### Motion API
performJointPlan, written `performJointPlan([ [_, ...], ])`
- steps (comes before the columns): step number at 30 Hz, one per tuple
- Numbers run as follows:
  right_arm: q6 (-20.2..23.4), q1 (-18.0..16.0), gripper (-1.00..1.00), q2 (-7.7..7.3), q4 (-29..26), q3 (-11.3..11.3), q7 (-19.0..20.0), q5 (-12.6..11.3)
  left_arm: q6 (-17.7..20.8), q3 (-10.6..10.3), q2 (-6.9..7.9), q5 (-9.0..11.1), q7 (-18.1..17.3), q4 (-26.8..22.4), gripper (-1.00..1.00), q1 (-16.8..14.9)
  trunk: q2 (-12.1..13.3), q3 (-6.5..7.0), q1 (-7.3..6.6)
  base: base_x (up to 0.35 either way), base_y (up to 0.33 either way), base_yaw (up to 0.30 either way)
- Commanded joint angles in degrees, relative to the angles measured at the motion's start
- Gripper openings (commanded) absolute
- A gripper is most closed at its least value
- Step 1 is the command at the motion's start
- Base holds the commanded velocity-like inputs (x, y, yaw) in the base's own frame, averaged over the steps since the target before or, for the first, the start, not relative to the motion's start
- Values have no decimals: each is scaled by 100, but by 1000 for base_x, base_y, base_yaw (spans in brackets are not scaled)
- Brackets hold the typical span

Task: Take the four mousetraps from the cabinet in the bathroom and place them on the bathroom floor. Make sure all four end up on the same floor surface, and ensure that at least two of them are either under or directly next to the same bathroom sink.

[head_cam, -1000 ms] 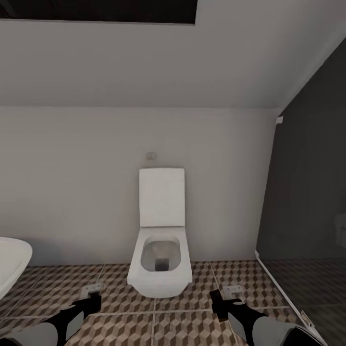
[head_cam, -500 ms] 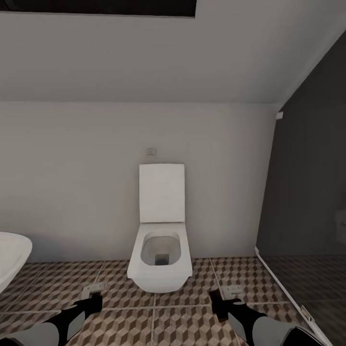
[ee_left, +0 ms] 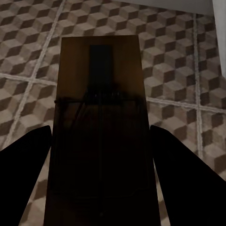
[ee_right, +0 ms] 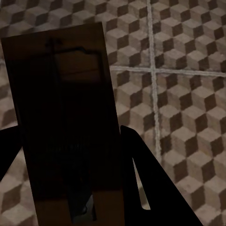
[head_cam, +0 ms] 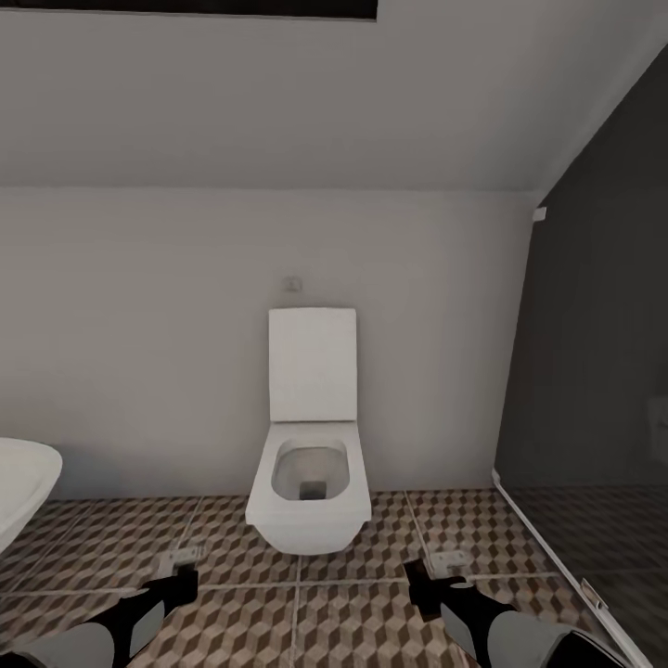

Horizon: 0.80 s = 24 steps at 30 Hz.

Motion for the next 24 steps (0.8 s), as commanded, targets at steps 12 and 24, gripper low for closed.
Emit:
performJointPlan([
  [12, -318, -6, -100, -19, 22, 47, -65, -60, -16, -46, 6, 57, -10, 4, -100, -4, -257, -247, 149, 0, 0, 0],
  [24, -365, -6, -100, -37, 25, 47, -82, -74, -16, -41, 5, 57, -9, 4, -100, -4, -273, -513, 180, 0, 0, 0],
])
